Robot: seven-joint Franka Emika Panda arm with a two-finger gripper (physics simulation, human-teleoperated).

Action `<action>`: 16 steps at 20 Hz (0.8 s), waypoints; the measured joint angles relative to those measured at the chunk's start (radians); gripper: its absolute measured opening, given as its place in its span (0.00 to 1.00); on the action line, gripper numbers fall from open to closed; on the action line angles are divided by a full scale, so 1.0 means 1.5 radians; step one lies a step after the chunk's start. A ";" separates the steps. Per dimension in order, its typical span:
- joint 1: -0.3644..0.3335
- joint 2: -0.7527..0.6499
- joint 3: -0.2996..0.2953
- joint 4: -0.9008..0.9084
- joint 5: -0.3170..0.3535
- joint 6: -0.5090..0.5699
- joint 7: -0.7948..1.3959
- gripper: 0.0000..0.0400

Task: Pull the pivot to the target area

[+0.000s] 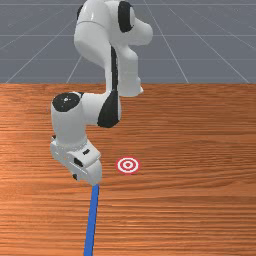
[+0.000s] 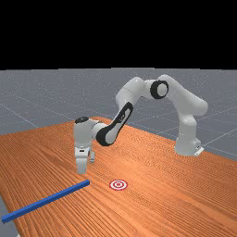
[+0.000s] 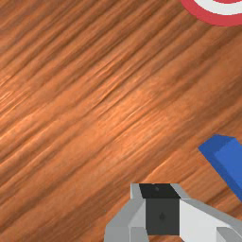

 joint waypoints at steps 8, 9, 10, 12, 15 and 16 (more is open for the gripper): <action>-0.019 -0.104 0.042 0.012 -0.009 -0.122 -0.204 0.00; -0.021 -0.120 0.046 0.018 -0.009 -0.142 -0.231 0.00; -0.024 -0.132 0.051 0.023 -0.011 -0.153 -0.257 0.00; -0.030 -0.148 0.061 0.038 -0.008 -0.185 -0.313 0.00; 0.027 -0.039 0.003 0.258 0.018 -0.287 -0.044 0.00; 0.027 -0.038 0.003 0.258 0.018 -0.287 -0.044 0.00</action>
